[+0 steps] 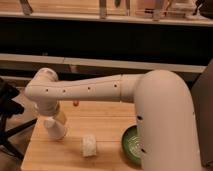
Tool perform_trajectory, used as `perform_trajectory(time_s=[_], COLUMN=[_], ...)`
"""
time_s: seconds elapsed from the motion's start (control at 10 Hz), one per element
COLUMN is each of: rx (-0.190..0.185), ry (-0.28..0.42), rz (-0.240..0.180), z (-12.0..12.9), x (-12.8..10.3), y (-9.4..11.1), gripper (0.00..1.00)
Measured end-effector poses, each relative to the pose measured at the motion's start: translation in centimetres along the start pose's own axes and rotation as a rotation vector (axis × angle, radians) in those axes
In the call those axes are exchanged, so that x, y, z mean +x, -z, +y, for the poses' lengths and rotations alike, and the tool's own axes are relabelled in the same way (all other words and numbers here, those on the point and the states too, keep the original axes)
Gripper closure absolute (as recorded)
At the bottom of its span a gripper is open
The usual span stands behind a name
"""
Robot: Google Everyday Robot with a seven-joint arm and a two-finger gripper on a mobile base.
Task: Place the ceramic cup over the eraser
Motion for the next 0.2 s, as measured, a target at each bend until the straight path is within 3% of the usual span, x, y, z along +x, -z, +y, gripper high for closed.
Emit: perform_trajectory(time_s=[0.2], rx=[-0.001], ry=[-0.002], rz=[0.0], z=[0.15], x=[0.19], y=[-0.04], gripper=[0.2])
